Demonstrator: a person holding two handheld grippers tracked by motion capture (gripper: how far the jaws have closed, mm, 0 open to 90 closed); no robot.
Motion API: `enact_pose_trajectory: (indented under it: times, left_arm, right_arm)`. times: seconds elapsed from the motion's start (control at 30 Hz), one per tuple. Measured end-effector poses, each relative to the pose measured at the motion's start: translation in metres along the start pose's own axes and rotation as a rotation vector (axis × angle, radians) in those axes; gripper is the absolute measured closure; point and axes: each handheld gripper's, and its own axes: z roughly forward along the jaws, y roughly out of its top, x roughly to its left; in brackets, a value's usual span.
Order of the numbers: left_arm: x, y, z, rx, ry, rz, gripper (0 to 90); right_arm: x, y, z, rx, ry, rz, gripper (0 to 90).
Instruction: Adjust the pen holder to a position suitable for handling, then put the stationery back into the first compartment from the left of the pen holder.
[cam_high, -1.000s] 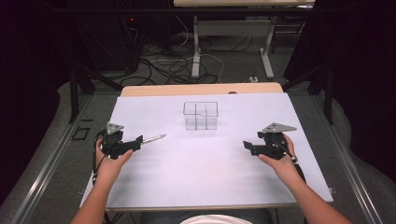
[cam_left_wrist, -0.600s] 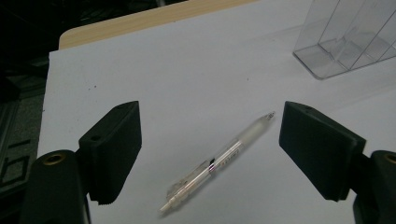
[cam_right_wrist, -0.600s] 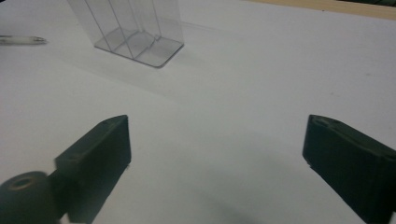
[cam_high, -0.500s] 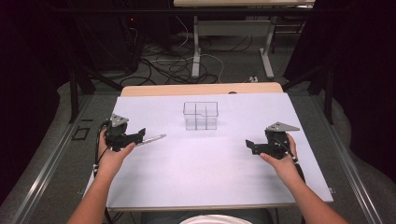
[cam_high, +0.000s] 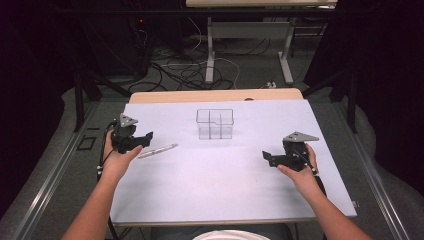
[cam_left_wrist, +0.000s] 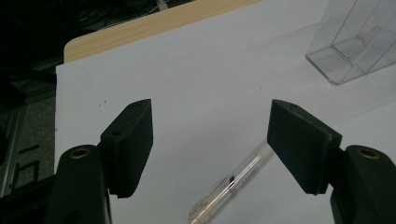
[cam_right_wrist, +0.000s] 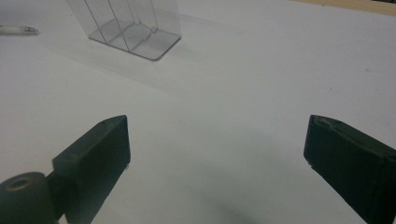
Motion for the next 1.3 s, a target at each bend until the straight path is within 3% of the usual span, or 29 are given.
enact_pose_trajectory:
  times: [0.3, 0.4, 0.5, 0.73, 0.87, 1.1, 1.3]
  left_arm:
    - [-0.004, 0.012, 0.007, 0.062, -0.004, 0.142, 33.3]
    - [-0.006, 0.012, 0.012, 0.101, -0.019, 0.180, 35.9]
    - [-0.008, 0.013, 0.015, 0.143, -0.006, 0.226, 39.2]
    - [-0.012, 0.019, 0.019, 0.169, 0.010, 0.294, 41.4]
    - [-0.015, 0.021, 0.023, 0.203, -0.008, 0.316, 42.2]
    - [-0.021, 0.024, 0.032, 0.264, -0.016, 0.411, 44.4]
    - [-0.021, 0.025, 0.037, 0.298, -0.021, 0.436, 48.4]
  right_arm:
    - [0.000, -0.001, 0.001, 0.010, 0.008, -0.008, 13.6]
    - [0.001, -0.002, 0.002, 0.017, 0.009, -0.008, 14.6]
    - [0.001, -0.002, 0.001, 0.015, 0.008, -0.008, 14.6]
    - [0.000, -0.003, 0.002, 0.019, 0.011, 0.008, 14.6]
    - [-0.002, -0.004, 0.001, 0.016, 0.007, 0.003, 14.6]
    - [-0.002, -0.003, 0.001, 0.012, 0.004, 0.007, 14.3]
    - [-0.003, -0.004, 0.002, 0.021, 0.005, -0.001, 5.7]
